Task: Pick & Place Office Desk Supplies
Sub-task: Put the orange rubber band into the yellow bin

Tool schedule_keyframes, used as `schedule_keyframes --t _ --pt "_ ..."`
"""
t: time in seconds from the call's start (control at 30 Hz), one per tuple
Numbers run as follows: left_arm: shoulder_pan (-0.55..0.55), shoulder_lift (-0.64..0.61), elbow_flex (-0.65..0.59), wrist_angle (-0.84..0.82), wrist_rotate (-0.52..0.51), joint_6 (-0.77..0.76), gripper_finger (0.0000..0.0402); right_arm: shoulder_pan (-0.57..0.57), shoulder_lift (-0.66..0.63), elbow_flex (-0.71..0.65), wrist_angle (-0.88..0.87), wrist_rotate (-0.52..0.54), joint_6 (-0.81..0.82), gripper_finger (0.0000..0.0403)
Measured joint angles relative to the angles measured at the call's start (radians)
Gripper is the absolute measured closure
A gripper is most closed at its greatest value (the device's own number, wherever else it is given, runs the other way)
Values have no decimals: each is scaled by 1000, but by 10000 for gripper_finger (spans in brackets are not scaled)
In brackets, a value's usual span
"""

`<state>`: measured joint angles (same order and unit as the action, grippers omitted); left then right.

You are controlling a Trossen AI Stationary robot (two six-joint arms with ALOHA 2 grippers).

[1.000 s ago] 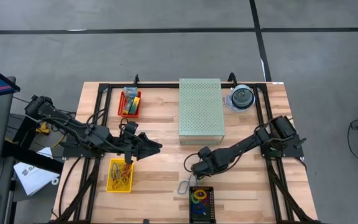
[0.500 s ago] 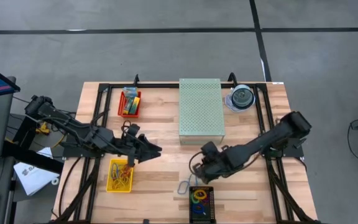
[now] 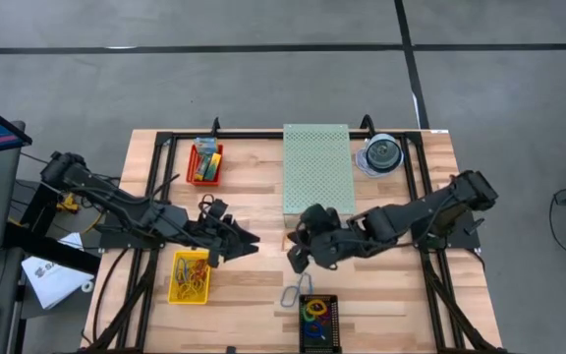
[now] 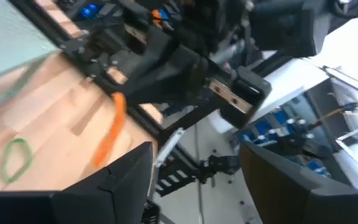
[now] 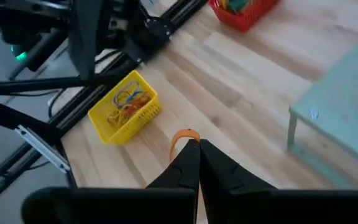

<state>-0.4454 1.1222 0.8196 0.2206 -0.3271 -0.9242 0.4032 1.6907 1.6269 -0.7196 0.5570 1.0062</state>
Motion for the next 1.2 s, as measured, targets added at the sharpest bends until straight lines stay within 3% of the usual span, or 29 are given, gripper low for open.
schedule_keyframes --t 0.2,0.53,1.2 --pt "7 55 0 45 13 -30 155 -34 0 41 87 -26 -109 403" --pt "42 145 0 127 12 -31 168 -48 -3 46 133 -40 -124 403" --pt "111 158 0 142 43 -17 186 -35 -3 46 133 -62 -132 403"
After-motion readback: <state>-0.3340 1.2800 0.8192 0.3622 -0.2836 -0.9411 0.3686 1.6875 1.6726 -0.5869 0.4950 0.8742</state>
